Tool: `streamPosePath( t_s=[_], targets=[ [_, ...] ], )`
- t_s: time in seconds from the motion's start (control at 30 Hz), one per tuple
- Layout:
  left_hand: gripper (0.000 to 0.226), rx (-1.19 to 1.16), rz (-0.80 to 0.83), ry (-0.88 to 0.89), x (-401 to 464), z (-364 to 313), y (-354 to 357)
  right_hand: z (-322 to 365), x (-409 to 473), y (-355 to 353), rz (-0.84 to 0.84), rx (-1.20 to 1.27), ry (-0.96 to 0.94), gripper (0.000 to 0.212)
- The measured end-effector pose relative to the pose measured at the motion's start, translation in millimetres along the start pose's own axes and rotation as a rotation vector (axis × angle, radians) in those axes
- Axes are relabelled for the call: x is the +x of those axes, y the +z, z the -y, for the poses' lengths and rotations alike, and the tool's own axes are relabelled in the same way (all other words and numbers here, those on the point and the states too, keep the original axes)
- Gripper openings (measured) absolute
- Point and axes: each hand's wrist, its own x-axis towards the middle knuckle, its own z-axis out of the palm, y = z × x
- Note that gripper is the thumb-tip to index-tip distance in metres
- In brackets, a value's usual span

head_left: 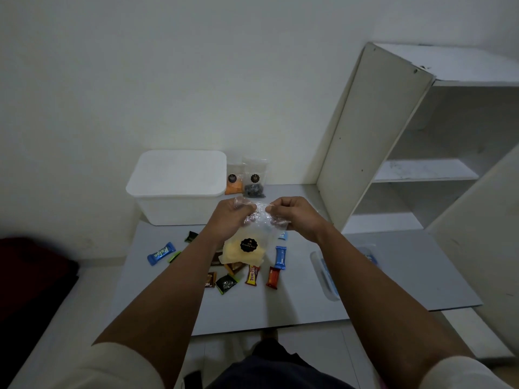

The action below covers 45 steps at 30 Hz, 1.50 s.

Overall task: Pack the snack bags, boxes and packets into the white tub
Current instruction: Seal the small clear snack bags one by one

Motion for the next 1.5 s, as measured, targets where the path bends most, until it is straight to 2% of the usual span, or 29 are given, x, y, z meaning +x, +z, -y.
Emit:
streamPosePath(
  t_s=[0.27,0.4,0.57,0.7,0.8,1.0,1.1,1.5],
  targets=[
    [0.014,-0.035,-0.036,0.003,-1.4,-2.3,1.8,-3.2,-1.9,4.5,-0.045,0.104,-0.029,0.008],
    [0.01,0.006,-0.013,-0.008,-4.0,-3.5,2.8,-1.4,-3.5,5.8,-0.037,0.066,-0.034,0.007],
    [0.009,0.06,-0.067,0.046,-8.3,-5.8,5.3,-1.1,-9.0,12.7,-0.051,0.063,-0.046,0.007],
    [0.012,0.061,-0.025,0.05,-11.0,-8.1,9.2,-1.2,-15.0,17.8,-0.082,0.148,-0.083,0.013],
    [0.018,0.01,-0.025,0.008,-13.2,-3.0,12.0,-4.5,-19.3,14.6,-0.101,0.148,-0.103,0.008],
    [0.018,-0.005,-0.025,0.019,-21.0,1.2,24.4,-12.4,-31.3,4.3,-0.149,0.148,-0.047,0.006],
    [0.017,-0.034,-0.057,0.009,-19.8,0.9,31.2,-18.4,-35.7,-6.9,-0.171,0.227,0.016,0.005],
    [0.024,-0.008,-0.126,-0.022,-8.2,-2.4,82.2,-29.7,-46.7,-74.2,-0.18,0.286,0.011,0.014]
  ],
)
